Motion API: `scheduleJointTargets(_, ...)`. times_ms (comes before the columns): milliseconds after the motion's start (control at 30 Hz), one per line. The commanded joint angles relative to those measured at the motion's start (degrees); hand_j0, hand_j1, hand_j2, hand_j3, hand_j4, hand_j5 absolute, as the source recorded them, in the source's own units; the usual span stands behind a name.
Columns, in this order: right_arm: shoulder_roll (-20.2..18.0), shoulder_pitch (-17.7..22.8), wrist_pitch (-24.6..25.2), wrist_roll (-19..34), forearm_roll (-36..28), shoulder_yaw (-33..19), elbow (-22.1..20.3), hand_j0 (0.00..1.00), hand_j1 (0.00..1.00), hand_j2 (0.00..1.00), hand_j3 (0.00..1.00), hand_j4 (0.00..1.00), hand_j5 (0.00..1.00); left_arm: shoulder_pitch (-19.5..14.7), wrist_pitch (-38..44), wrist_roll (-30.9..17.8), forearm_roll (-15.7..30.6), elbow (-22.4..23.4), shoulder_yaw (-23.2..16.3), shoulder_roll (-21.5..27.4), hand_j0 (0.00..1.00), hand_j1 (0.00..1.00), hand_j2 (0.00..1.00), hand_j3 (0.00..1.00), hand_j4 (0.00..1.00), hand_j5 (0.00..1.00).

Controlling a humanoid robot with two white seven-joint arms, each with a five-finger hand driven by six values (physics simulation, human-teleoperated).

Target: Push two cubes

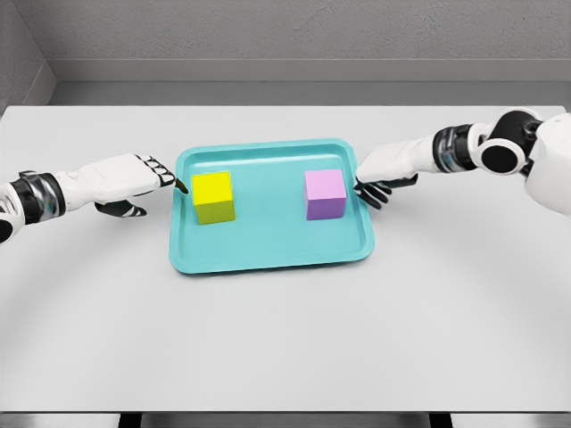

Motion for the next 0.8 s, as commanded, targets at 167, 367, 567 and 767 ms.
scheduleJointTargets(167, 2.3, -0.3, 0.1, 0.0, -0.1, 1.6, 3.5, 0.15, 0.15, 0.15, 0.15, 0.15, 0.15, 0.0, 0.2, 0.0, 0.2, 0.7, 0.0, -0.1, 0.78, 0.78, 0.78, 0.78, 0.78, 0.78)
scheduleJointTargets(367, 2.7, -0.3, 0.1, 0.0, -0.1, 1.6, 3.7, 0.15, 0.15, 0.15, 0.15, 0.15, 0.15, -0.3, 0.2, 0.0, 0.0, 1.9, 0.2, -0.1, 0.67, 0.67, 0.67, 0.67, 0.67, 0.67)
scheduleJointTargets(567, 3.8, -0.7, 0.5, 0.0, -0.1, 2.8, 3.9, 0.15, 0.15, 0.15, 0.15, 0.15, 0.15, -0.5, 0.2, 0.0, 0.0, 2.1, 0.0, -1.5, 0.64, 0.64, 0.64, 0.64, 0.64, 0.64)
scheduleJointTargets(767, 5.2, -1.1, 0.5, 0.0, -0.1, 3.4, 4.6, 0.14, 0.14, 0.14, 0.14, 0.14, 0.14, -0.6, 0.2, 0.0, 0.0, 2.1, -0.1, -2.1, 0.65, 0.65, 0.65, 0.65, 0.65, 0.65)
